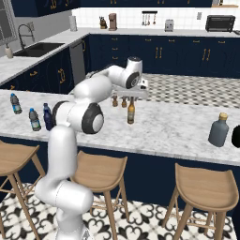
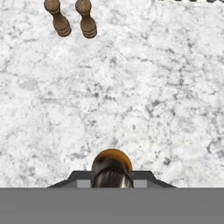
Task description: Move the plastic bottles in the middle to the plastics group, and the glass bottles in the middle to the glass group.
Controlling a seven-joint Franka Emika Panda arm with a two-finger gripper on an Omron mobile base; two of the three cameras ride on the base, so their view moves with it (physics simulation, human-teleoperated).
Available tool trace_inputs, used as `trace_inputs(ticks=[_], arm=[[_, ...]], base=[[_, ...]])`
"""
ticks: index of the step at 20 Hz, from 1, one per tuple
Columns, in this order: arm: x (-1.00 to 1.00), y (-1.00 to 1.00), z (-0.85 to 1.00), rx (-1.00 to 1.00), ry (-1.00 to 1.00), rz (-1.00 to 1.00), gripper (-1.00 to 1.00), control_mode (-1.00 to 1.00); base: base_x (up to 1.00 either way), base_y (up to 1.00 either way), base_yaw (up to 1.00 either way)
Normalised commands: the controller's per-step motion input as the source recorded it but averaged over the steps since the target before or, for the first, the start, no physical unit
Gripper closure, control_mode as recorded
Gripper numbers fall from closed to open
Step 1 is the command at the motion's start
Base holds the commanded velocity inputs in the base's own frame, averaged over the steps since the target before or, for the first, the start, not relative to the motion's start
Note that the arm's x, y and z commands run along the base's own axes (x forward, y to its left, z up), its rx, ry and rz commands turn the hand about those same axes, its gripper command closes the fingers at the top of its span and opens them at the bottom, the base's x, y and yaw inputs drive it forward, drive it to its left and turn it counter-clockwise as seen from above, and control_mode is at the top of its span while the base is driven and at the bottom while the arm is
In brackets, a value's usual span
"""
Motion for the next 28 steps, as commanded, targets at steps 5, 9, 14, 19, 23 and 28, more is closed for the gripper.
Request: trace_inputs(ticks=[5, 9, 14, 19, 23, 28], arm=[[-0.98, -0.34, 0.18, 0.0, 0.0, -0.21, 1.0, -1.0], [-0.89, -0.18, 0.21, 0.0, 0.0, -0.26, 1.0, -1.0], [-0.53, -0.31, 0.09, -0.13, 0.0, -0.28, 1.0, -1.0], [-0.15, -0.76, 0.09, -0.13, 0.0, -0.23, 1.0, -1.0], [-0.05, -0.81, 0.11, -0.02, 0.02, -0.2, 1.0, -1.0], [0.0, -0.83, 0.08, 0.0, 0.05, -0.21, 1.0, -1.0]], base=[[0.0, 0.0, 0.0], [0.0, 0.0, 0.0], [0.0, 0.0, 0.0], [0.0, 0.0, 0.0], [0.0, 0.0, 0.0], [0.0, 0.0, 0.0]])
